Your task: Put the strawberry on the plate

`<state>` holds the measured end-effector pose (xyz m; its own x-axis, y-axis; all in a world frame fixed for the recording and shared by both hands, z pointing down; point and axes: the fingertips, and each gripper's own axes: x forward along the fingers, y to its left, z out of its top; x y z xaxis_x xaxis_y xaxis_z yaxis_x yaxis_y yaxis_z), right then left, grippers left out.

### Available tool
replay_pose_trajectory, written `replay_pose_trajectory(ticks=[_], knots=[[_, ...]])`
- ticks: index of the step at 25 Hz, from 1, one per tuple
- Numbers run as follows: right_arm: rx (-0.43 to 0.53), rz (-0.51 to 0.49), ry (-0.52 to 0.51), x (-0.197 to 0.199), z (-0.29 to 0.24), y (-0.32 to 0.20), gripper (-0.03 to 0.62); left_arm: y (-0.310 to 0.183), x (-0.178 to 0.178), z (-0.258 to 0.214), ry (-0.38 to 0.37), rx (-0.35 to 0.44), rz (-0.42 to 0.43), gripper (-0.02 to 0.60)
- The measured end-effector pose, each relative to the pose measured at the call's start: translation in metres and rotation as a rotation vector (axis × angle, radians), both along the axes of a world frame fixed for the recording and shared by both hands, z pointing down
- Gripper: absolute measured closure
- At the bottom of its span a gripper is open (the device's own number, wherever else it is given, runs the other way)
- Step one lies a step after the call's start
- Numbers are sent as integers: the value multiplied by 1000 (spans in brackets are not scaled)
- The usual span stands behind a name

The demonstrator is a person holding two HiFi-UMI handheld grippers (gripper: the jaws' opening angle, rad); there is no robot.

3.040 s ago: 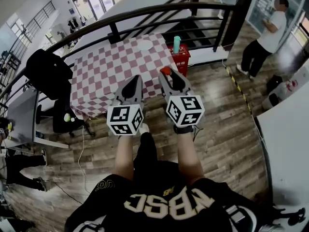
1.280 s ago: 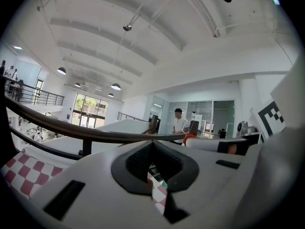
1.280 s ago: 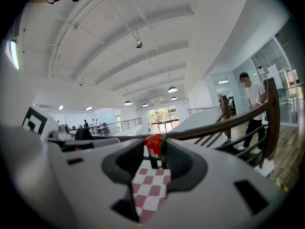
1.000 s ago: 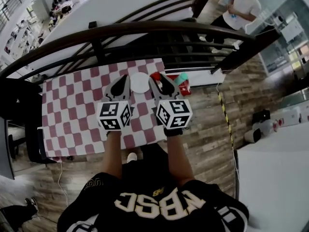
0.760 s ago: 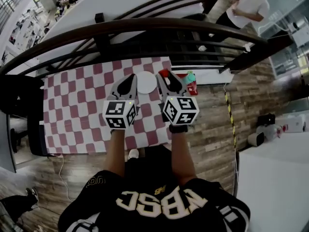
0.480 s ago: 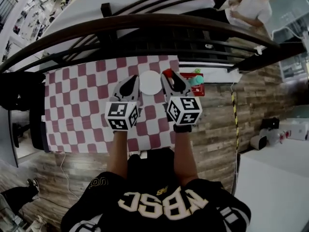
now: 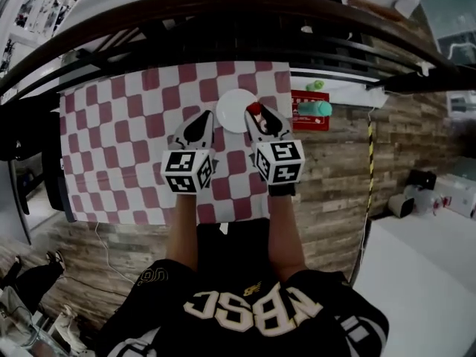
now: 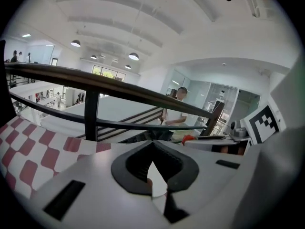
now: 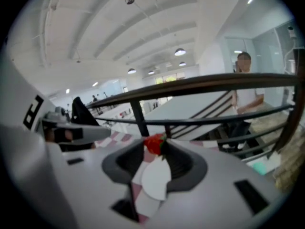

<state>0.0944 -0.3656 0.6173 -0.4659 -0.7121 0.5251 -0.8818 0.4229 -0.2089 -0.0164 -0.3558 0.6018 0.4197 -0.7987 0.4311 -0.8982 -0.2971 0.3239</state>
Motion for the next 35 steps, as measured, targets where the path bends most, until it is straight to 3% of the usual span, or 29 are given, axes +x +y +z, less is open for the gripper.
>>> replay_pose_trajectory(ticks=[19, 30, 35], knots=[[-259, -62, 102, -20, 148, 1, 442, 4, 13, 113, -22, -215, 18, 566], [-342, -121, 194, -34, 184, 7, 442, 11, 9, 136, -32, -258, 10, 566], [-325, -147, 283, -33, 188, 8, 441, 14, 8, 132, -34, -254, 11, 566]])
